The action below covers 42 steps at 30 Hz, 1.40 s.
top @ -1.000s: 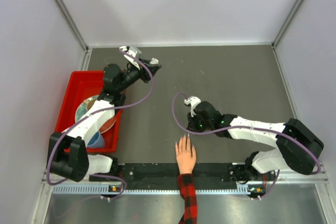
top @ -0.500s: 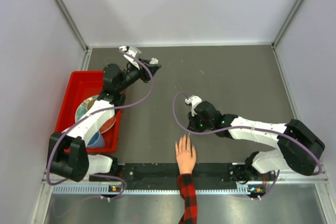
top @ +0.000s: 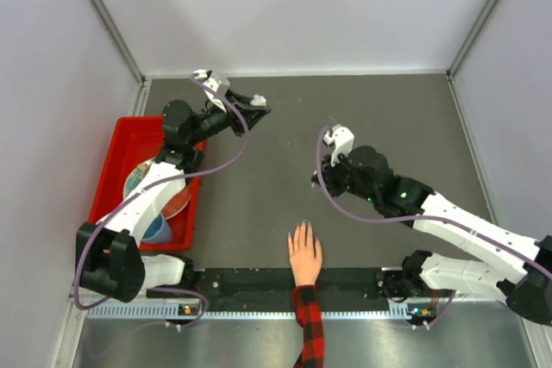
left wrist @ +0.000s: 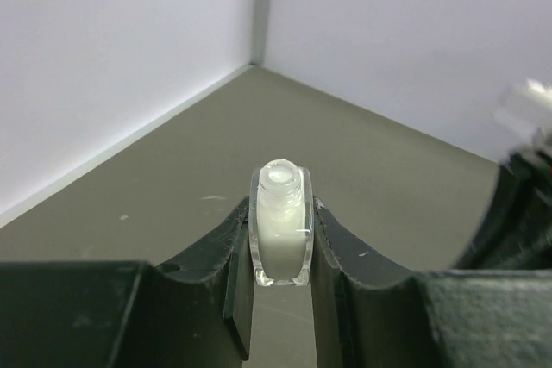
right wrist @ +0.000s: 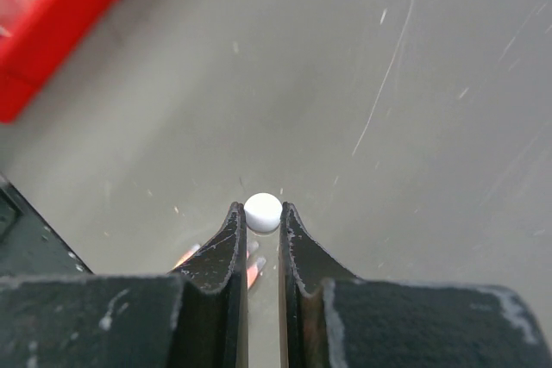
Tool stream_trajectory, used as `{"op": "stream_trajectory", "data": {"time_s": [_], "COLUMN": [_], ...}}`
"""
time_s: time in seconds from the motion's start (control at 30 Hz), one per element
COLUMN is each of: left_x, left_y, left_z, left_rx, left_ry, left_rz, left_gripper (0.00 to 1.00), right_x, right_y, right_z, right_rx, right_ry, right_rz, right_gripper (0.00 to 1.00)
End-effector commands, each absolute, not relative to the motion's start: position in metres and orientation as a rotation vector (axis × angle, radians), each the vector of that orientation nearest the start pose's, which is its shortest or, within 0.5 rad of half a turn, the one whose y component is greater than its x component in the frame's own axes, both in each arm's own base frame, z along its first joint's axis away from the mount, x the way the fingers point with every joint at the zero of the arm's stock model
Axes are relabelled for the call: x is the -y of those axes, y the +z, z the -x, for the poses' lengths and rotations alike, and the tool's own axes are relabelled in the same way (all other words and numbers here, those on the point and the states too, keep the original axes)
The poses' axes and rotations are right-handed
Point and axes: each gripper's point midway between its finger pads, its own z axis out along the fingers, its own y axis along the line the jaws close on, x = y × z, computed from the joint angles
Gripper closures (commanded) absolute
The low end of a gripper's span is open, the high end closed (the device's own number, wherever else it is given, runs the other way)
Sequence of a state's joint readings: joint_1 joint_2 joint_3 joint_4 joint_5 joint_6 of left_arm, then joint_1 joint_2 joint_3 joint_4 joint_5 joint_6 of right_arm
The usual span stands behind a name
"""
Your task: Paint the nails
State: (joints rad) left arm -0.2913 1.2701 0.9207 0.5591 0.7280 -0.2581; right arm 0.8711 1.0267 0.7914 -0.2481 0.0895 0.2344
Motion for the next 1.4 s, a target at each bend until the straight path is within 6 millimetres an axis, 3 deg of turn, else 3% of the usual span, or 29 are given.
{"op": "stream_trajectory", "data": {"time_s": [0.0,0.17,0.23,0.27,0.33,0.37,0.43,0.47,0.57,0.67,0.83,0.97,1.1,1.37], "left_x": [0.258,0.274,0.276,0.279,0.283,0.285,0.292,0.294,0.3,0.302,0.303,0.304,0.305,0.308], "left_y": [0.372,0.34,0.33,0.332,0.333,0.323,0.325,0.315,0.308,0.304,0.301,0.297,0.294,0.289], "left_z": [-0.278,-0.224,-0.216,-0.206,-0.195,-0.191,-0.183,-0.179,-0.177,-0.181,-0.182,-0.184,-0.185,-0.185], "left_rx": [-1.154,-1.101,-1.094,-1.068,-1.014,-1.067,-1.016,-1.068,-1.083,-1.105,-1.134,-1.153,-1.17,-1.185], "left_ry": [-1.142,-1.29,-1.296,-1.294,-1.257,-1.281,-1.233,-1.252,-1.239,-1.203,-1.182,-1.186,-1.187,-1.196], "left_rz": [-0.926,-1.175,-1.194,-1.212,-1.251,-1.265,-1.328,-1.337,-1.35,-1.348,-1.347,-1.347,-1.346,-1.356], "left_gripper": [1.0,1.0,1.0,1.0,1.0,1.0,1.0,1.0,1.0,1.0,1.0,1.0,1.0,1.0], "right_x": [-0.244,-0.24,-0.238,-0.237,-0.238,-0.244,-0.256,-0.263,-0.267,-0.273,-0.277,-0.284,-0.292,-0.308], "right_y": [0.267,0.32,0.337,0.353,0.366,0.383,0.391,0.403,0.413,0.418,0.399,0.396,0.385,0.386], "right_z": [-0.23,-0.213,-0.207,-0.201,-0.199,-0.186,-0.182,-0.175,-0.175,-0.17,-0.168,-0.167,-0.172,-0.18], "right_rx": [-1.88,-1.798,-1.772,-1.754,-1.75,-1.72,-1.724,-1.696,-1.69,-1.682,-1.743,-1.737,-1.756,-1.736], "right_ry": [0.562,0.645,0.674,0.696,0.718,0.794,0.849,0.904,0.915,0.944,0.888,0.883,0.848,0.86], "right_rz": [0.584,0.615,0.627,0.629,0.623,0.675,0.715,0.751,0.769,0.818,0.915,0.932,0.955,0.942], "right_gripper": [1.0,1.0,1.0,1.0,1.0,1.0,1.0,1.0,1.0,1.0,1.0,1.0,1.0,1.0]}}
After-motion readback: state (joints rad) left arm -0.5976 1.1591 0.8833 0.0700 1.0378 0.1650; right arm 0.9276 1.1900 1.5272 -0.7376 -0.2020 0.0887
